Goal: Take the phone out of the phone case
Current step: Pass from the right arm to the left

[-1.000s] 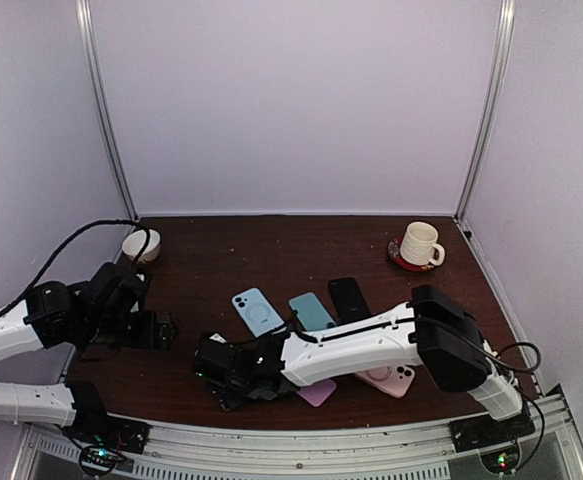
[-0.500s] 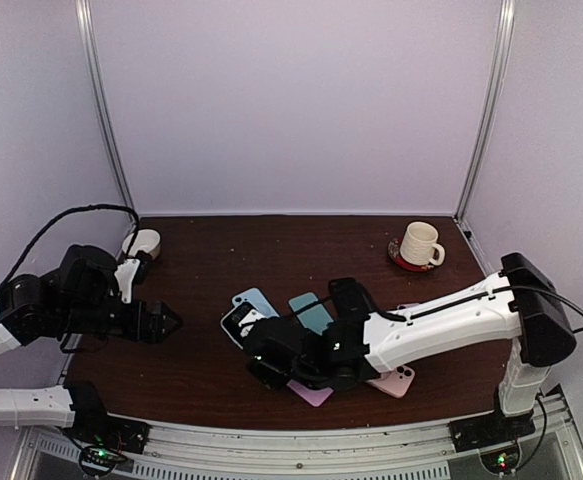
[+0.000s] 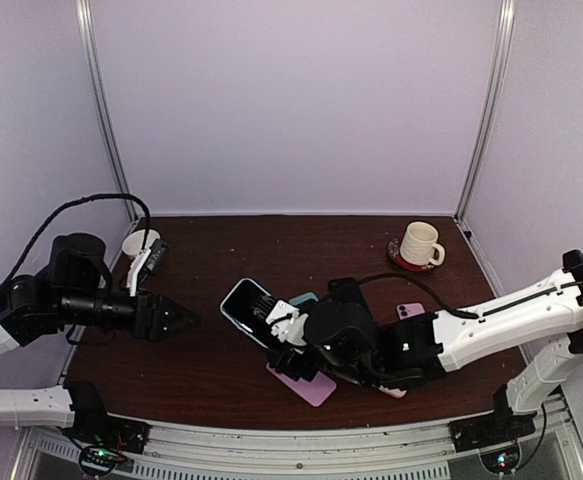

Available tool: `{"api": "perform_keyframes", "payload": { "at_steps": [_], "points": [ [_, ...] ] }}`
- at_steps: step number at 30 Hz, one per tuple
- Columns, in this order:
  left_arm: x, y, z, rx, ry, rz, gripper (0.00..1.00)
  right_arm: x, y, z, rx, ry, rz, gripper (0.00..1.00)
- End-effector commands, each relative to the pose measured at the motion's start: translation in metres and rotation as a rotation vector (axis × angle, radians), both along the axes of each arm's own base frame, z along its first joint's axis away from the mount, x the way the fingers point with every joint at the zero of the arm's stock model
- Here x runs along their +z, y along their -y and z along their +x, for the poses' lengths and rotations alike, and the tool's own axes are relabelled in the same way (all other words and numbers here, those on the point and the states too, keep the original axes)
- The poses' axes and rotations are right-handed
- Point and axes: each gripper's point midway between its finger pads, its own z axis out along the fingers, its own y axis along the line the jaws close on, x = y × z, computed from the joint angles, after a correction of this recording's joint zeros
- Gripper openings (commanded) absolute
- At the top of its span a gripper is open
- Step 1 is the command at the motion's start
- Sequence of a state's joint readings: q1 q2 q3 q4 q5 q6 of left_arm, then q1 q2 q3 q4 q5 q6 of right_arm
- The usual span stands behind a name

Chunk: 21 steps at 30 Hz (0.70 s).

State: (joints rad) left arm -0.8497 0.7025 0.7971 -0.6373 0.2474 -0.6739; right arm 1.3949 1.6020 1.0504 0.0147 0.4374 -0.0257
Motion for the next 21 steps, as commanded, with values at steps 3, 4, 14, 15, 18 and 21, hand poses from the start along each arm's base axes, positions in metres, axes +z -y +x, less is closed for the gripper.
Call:
{"api": "perform_keyframes", "payload": {
  "at_steps": [3, 4, 14, 15, 18, 21],
  "points": [
    [0.032, 0.032, -0.01, -0.165, 0.04, -0.161, 0.73, 0.062, -0.007, -0.027, 0.169, 0.146, 0.167, 0.51],
    [0.032, 0.036, -0.01, -0.18, 0.037, -0.171, 0.71, 0.066, -0.006, -0.03, 0.182, 0.156, 0.176, 0.51],
    [0.029, 0.061, -0.014, -0.289, -0.008, -0.247, 0.49, 0.082, -0.007, -0.041, 0.228, 0.19, 0.205, 0.49],
    [0.029, 0.063, -0.014, -0.292, -0.01, -0.247, 0.44, 0.083, -0.007, -0.042, 0.23, 0.192, 0.206, 0.49],
    [0.027, 0.067, -0.014, -0.308, -0.023, -0.253, 0.23, 0.084, -0.006, -0.043, 0.233, 0.197, 0.206, 0.48],
    [0.024, 0.069, -0.014, -0.311, -0.033, -0.254, 0.0, 0.084, -0.005, -0.042, 0.227, 0.199, 0.209, 0.48]
  ]
}}
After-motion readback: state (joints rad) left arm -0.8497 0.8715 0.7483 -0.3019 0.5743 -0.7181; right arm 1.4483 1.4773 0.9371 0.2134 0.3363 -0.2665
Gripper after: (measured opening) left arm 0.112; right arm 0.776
